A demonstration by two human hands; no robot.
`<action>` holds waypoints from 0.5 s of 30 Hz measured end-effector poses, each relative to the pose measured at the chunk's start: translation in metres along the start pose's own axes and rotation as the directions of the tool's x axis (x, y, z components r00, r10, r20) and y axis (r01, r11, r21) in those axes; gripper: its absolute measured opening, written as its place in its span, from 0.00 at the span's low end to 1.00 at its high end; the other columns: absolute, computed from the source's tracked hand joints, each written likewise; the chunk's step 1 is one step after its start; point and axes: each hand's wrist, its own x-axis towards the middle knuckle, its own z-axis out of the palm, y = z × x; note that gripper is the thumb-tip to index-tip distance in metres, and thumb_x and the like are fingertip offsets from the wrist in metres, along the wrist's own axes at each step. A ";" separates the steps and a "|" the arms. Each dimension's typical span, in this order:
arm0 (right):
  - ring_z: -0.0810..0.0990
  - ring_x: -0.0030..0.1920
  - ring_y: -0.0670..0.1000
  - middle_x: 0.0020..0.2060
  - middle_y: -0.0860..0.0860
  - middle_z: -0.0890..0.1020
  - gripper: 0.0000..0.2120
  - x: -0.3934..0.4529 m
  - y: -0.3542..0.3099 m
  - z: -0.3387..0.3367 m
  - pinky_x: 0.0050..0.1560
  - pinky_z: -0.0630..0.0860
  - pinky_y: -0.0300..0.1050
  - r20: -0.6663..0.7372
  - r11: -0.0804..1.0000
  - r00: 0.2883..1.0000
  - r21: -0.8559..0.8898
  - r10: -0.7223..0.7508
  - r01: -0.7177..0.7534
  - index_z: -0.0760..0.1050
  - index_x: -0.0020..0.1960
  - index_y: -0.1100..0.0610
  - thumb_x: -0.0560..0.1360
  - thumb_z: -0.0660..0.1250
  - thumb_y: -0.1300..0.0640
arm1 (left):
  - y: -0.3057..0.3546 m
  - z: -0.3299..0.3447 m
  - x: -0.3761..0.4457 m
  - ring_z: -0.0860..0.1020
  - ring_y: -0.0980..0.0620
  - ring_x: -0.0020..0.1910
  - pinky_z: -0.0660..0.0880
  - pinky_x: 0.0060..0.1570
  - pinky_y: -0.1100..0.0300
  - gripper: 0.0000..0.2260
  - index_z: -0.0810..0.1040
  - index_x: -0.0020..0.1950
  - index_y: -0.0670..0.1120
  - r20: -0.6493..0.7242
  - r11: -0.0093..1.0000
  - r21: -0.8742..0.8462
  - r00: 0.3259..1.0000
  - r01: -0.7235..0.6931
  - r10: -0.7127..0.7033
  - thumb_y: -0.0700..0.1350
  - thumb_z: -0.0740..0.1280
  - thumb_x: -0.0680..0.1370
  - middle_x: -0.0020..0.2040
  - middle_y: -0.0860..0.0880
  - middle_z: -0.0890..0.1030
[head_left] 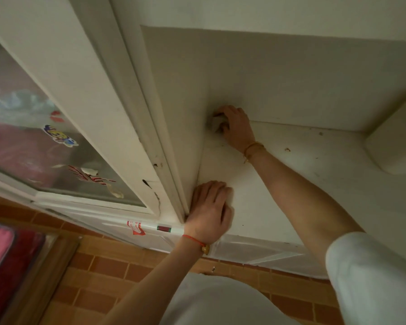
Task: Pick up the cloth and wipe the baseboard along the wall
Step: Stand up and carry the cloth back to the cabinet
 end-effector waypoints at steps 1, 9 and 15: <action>0.75 0.51 0.60 0.53 0.55 0.80 0.21 0.002 0.000 0.002 0.53 0.72 0.56 0.005 1.000 1.000 -0.006 0.006 -0.006 0.77 0.56 0.58 0.66 0.62 0.71 | 0.000 0.000 0.000 0.72 0.43 0.64 0.64 0.69 0.48 0.16 0.77 0.63 0.43 -0.005 1.000 -0.001 1.000 -0.003 0.003 0.45 0.61 0.76 0.62 0.44 0.78; 0.70 0.61 0.60 0.56 0.54 0.80 0.18 0.009 0.005 0.016 0.59 0.65 0.53 0.052 0.991 0.997 -0.124 0.053 -0.046 0.76 0.59 0.57 0.70 0.64 0.67 | 0.002 -0.001 0.000 0.73 0.42 0.63 0.66 0.68 0.48 0.16 0.78 0.62 0.42 -0.039 1.000 -0.005 0.999 -0.009 0.009 0.44 0.61 0.76 0.61 0.44 0.79; 0.71 0.61 0.61 0.58 0.56 0.78 0.16 0.004 0.003 0.001 0.59 0.67 0.53 0.015 0.990 0.999 -0.135 0.044 -0.042 0.76 0.60 0.59 0.72 0.65 0.63 | 0.003 -0.003 0.000 0.72 0.43 0.63 0.65 0.68 0.48 0.17 0.78 0.62 0.43 -0.016 1.000 -0.008 1.000 -0.008 0.008 0.45 0.60 0.76 0.61 0.44 0.79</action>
